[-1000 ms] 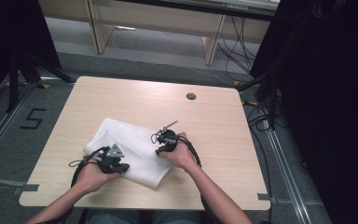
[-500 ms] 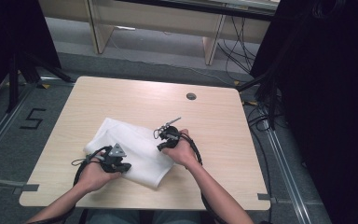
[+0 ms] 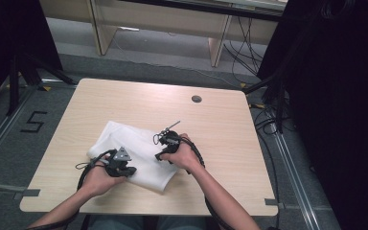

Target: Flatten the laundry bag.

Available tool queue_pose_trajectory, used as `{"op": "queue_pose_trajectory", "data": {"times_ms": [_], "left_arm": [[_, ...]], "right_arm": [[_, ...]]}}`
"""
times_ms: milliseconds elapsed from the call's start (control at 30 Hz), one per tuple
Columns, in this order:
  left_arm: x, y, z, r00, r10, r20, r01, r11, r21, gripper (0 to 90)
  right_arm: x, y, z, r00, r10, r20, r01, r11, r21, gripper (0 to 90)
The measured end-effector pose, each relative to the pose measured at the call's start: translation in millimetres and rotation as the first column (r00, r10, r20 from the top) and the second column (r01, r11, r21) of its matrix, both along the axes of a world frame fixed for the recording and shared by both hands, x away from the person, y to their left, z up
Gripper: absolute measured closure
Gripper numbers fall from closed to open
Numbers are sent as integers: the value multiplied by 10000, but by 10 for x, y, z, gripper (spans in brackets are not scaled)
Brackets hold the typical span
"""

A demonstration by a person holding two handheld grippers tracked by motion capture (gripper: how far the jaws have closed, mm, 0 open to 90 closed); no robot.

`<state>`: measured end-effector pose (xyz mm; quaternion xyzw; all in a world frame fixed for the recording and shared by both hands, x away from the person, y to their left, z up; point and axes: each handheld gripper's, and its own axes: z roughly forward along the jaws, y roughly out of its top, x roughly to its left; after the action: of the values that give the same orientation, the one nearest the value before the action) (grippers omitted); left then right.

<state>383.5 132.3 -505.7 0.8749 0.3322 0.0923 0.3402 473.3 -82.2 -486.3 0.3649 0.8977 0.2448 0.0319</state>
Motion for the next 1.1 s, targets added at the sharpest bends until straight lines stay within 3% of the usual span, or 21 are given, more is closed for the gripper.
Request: {"op": "queue_pose_trajectory", "data": {"times_ms": [67, 133, 267, 433, 567, 633, 700, 733, 767, 800, 900, 933, 1033, 1100], "left_arm": [[9, -4, 0, 10000, -52, 84, 52, 10000, -2, 893], [21, -15, -6, 9999, 12, 121, -12, 10000, 14, 894], [17, -17, 4, 9997, -174, 197, 172, 9998, 126, 894], [21, -16, 3, 9995, -217, 214, 214, 9997, 141, 894], [15, -32, -6, 9999, -71, 118, 71, 10000, -14, 894], [15, -31, -7, 9999, -70, 122, 71, 10000, -24, 894], [14, -30, -9, 9999, -59, 122, 59, 10000, -43, 894], [13, -30, -9, 9999, -62, 132, 63, 10000, -36, 893], [13, -31, -8, 9999, -74, 133, 74, 10000, -31, 894], [14, -32, -7, 9999, -88, 136, 89, 10000, -10, 894], [19, -31, -6, 9994, -129, 314, 126, 9999, 108, 893], [23, -29, -5, 9992, -167, 355, 162, 9998, 140, 894], [28, -39, -2, 9996, -131, 240, 129, 9999, 88, 893], [45, -58, -6, 9998, -132, 175, 132, 9999, -6, 893]], "right_arm": [[4, 4, 6, 9996, 213, 201, -207, 9993, -312, 667], [0, 12, 14, 9992, 393, -5, -393, 9989, -271, 782], [0, 15, 21, 9992, 391, -31, -392, 9990, -235, 790], [95, -63, 94, 9979, -573, 317, 569, 9983, 146, 559], [137, -78, 42, 9972, -644, 375, 647, 9979, -55, 503], [124, -64, 2, 9989, -427, 197, 430, 9990, -138, 553], [91, -39, -15, 9992, -59, 392, 70, 9996, -288, 605], [78, -28, -11, 9986, 106, 520, -82, 9990, -449, 670], [62, -12, -4, 9992, 225, 319, -215, 9993, -308, 742], [57, -8, -5, 9989, 353, 323, -341, 9987, -369, 761], [31, 23, 5, 9963, 668, 536, -637, 9963, -571, 848], [9, 40, 43, 9929, 847, 840, -782, 9939, -777, 886], [10, 39, 87, 9907, 968, 959, -903, 9935, -700, 893], [10, 29, 166, 9930, 663, 975, -618, 9969, -477, 895]]}}
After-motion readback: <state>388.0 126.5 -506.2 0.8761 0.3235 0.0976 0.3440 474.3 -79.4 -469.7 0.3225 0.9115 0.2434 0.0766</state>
